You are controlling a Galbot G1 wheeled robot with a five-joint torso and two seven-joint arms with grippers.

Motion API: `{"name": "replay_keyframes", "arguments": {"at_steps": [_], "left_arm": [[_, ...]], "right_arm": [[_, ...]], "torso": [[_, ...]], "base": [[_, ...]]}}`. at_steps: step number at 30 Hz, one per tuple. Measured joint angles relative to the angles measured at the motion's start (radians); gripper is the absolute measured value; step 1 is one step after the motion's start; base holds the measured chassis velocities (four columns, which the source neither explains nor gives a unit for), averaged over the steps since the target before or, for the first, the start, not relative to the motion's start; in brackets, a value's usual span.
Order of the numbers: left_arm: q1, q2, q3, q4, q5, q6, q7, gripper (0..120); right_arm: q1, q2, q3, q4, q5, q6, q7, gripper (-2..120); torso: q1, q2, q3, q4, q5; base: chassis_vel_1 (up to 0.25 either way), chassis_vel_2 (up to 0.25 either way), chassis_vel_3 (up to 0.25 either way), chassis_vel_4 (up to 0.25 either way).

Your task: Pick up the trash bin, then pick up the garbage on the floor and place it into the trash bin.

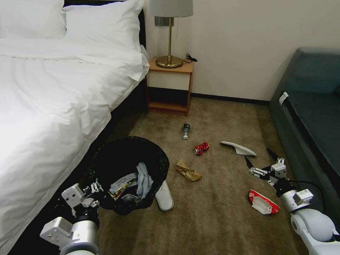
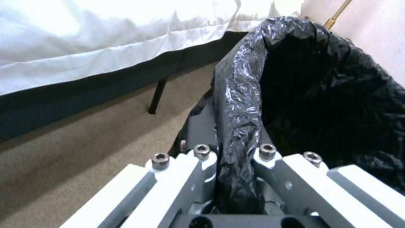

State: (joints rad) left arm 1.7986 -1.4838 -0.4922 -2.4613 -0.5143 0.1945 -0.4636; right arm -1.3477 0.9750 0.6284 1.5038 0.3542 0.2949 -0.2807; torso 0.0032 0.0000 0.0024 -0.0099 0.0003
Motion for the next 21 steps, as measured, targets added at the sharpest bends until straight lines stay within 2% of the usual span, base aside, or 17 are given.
{"name": "replay_keyframes", "arguments": {"at_steps": [4, 6, 7, 9, 15, 17, 21], "left_arm": [[0.000, -0.001, 0.001, -0.004, 0.000, 0.000, 0.000, 4], [0.000, -0.001, 0.001, -0.012, 0.000, 0.000, 0.000, 4], [0.000, -0.001, 0.001, -0.012, 0.000, 0.000, 0.000, 4], [0.001, -0.003, 0.003, -0.019, 0.000, 0.000, -0.001, 4], [0.004, -0.005, 0.011, -0.022, 0.003, 0.000, -0.001, 4], [0.008, -0.006, 0.012, -0.026, 0.005, 0.000, -0.002, 4], [0.013, -0.007, 0.013, -0.035, 0.007, 0.000, -0.003, 4]], "right_arm": [[0.015, 0.004, -0.007, -0.034, -0.047, -0.044, -0.007, 100], [0.031, 0.008, -0.014, -0.063, -0.118, -0.129, -0.017, 100], [0.031, 0.008, -0.014, -0.063, -0.118, -0.129, -0.017, 100], [0.047, 0.014, -0.028, -0.086, -0.167, -0.239, -0.018, 100], [0.096, 0.034, -0.041, -0.143, -0.232, -0.332, -0.035, 100], [0.130, 0.051, -0.047, -0.181, -0.248, -0.405, -0.050, 100], [0.163, 0.063, -0.048, -0.218, -0.272, -0.484, -0.059, 100]], "torso": [[0.000, 0.000, 0.000, 0.0000, -0.0003], [0.000, 0.000, 0.000, 0.0000, -0.0002], [0.000, 0.000, 0.000, 0.0000, -0.0002], [0.000, 0.000, 0.000, -0.0001, -0.0003], [0.000, 0.000, 0.000, 0.0000, -0.0003], [0.000, 0.000, 0.000, 0.0001, -0.0002], [0.000, 0.000, 0.000, 0.0001, -0.0002]], "base": [[0.000, 0.000, 0.000, 0.000], [0.000, 0.000, 0.000, 0.000], [0.000, 0.000, 0.000, 0.000], [0.000, 0.000, 0.000, 0.000], [0.000, 0.000, 0.000, 0.000], [0.000, 0.000, 0.000, 0.000], [0.000, 0.000, 0.000, 0.000]]}}
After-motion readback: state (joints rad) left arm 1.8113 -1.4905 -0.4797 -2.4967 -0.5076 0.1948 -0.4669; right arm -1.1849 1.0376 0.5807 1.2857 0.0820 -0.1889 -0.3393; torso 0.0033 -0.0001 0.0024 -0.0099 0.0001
